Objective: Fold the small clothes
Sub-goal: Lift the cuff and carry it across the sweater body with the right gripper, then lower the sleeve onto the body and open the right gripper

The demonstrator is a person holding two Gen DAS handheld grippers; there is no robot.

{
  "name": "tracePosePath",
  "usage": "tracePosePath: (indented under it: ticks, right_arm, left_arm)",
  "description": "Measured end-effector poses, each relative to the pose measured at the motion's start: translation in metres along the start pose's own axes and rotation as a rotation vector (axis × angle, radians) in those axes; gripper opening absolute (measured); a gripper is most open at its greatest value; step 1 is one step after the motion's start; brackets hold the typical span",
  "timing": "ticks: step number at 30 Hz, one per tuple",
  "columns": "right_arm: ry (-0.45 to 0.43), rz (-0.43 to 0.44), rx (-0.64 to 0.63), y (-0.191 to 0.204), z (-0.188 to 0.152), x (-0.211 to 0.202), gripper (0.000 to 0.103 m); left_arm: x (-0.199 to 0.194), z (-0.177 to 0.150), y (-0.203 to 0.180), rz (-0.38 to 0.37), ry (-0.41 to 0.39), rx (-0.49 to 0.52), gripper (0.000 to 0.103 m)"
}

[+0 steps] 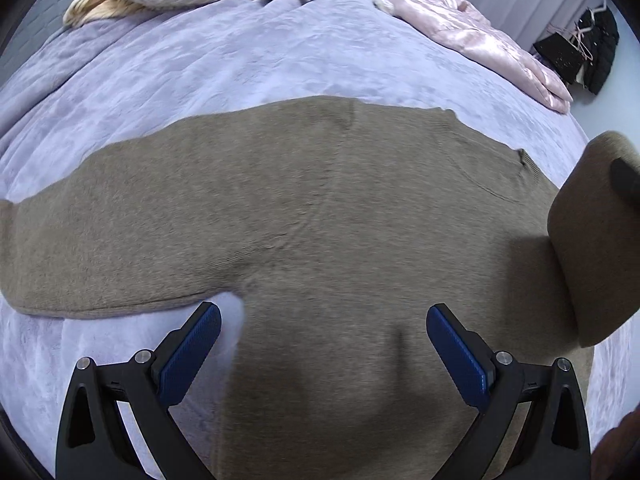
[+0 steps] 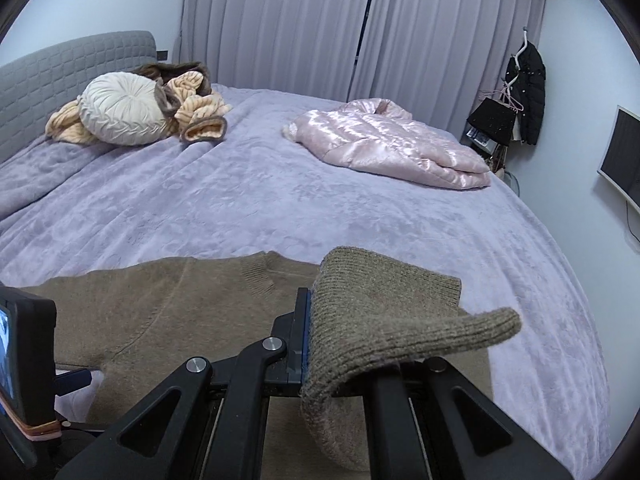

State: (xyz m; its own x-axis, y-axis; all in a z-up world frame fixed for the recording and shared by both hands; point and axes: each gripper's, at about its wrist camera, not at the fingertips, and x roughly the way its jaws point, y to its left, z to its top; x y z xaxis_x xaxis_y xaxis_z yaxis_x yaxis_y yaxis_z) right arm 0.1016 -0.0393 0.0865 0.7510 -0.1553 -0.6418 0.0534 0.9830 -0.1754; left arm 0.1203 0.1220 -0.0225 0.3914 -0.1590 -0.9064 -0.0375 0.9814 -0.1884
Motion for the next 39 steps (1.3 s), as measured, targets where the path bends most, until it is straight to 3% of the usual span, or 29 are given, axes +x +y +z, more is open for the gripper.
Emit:
tracePosePath:
  ticks: [7, 12, 14, 16, 17, 22, 26, 28, 31, 35, 39]
  right_arm:
    - [0.132, 0.046, -0.071, 0.050, -0.024, 0.042, 0.006]
    - [0.211, 0.121, -0.089, 0.072, -0.043, 0.057, 0.013]
    - [0.207, 0.146, -0.087, 0.077, -0.041, 0.051, 0.023]
    - [0.199, 0.189, -0.096, 0.082, -0.036, 0.042, 0.054]
    - [0.186, 0.222, -0.103, 0.085, -0.033, 0.035, 0.063]
    - [0.103, 0.307, -0.070, 0.063, -0.022, -0.001, 0.066]
    - [0.110, 0.176, 0.029, -0.008, -0.029, 0.007, 0.071]
    - [0.165, 0.043, 0.053, -0.047, -0.042, 0.025, 0.071]
    - [0.246, -0.055, 0.105, -0.093, -0.064, 0.049, 0.071]
    - [0.336, -0.114, 0.167, -0.123, -0.088, 0.075, 0.071]
    - [0.352, -0.096, 0.132, -0.108, -0.095, 0.082, 0.071]
  left_arm:
    - [0.005, -0.013, 0.032, -0.007, 0.023, -0.054, 0.103]
    - [-0.008, -0.026, 0.057, -0.013, 0.014, -0.126, 0.103]
    - [-0.018, -0.030, 0.066, -0.020, -0.008, -0.145, 0.103]
    - [-0.028, -0.035, 0.075, -0.008, -0.034, -0.164, 0.103]
    - [-0.032, -0.037, 0.078, -0.002, -0.041, -0.173, 0.103]
    - [-0.044, -0.035, 0.077, -0.013, -0.058, -0.189, 0.103]
    - [-0.042, -0.022, 0.032, -0.023, -0.072, -0.097, 0.103]
    - [-0.036, -0.015, -0.002, -0.031, -0.069, -0.028, 0.103]
    - [-0.024, -0.009, -0.053, -0.037, -0.059, 0.084, 0.103]
    - [-0.002, 0.000, -0.095, 0.016, -0.053, 0.173, 0.103]
    - [0.026, -0.003, -0.088, 0.127, 0.002, 0.186, 0.103]
